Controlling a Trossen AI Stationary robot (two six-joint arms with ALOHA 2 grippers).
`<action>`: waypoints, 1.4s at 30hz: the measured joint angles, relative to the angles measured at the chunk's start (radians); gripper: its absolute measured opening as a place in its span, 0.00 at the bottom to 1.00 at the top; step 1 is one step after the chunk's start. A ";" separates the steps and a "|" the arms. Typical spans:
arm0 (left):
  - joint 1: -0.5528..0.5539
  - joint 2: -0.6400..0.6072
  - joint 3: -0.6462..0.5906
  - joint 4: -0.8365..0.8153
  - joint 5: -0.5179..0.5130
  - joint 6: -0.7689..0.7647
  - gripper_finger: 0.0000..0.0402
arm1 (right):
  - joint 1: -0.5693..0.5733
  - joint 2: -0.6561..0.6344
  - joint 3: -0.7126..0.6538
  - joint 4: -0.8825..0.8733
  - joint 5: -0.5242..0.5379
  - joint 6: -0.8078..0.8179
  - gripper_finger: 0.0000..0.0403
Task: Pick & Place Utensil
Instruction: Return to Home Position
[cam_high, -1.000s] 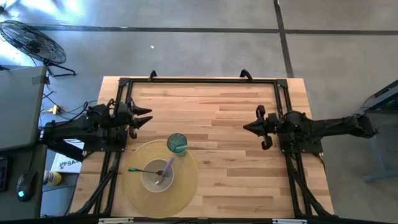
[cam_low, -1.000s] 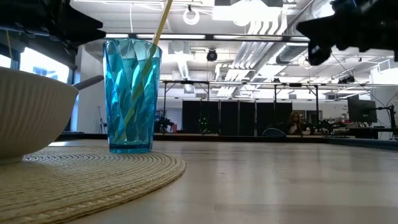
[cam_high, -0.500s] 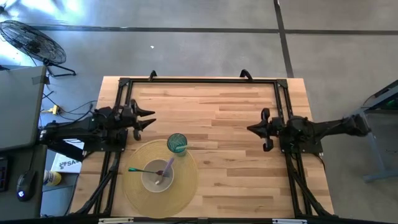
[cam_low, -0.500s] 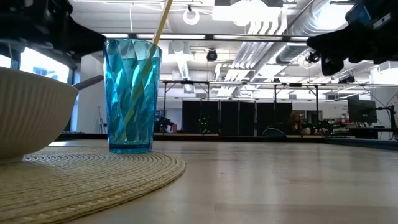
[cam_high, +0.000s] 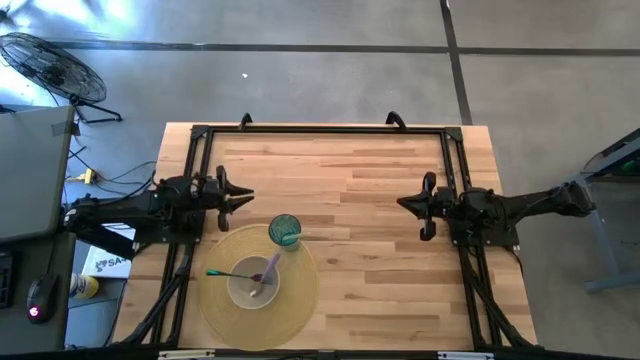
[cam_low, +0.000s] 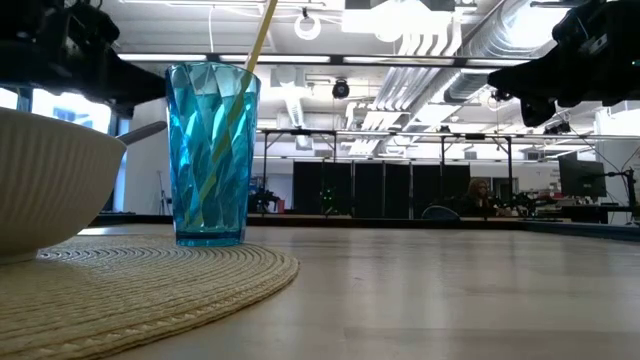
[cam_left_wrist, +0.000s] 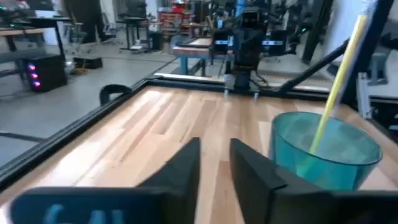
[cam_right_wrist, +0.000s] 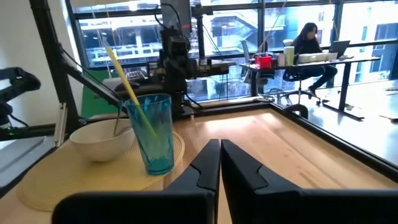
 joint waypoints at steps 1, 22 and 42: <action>0.000 0.000 -0.017 0.019 0.004 -0.011 0.18 | 0.000 0.000 0.000 -0.001 -0.001 0.007 0.02; 0.000 0.008 -0.105 0.115 -0.146 0.071 0.00 | 0.000 0.000 0.000 -0.009 -0.007 0.001 0.01; 0.000 0.008 -0.106 0.063 -0.132 0.049 0.01 | 0.000 0.000 -0.001 -0.009 -0.007 0.000 0.03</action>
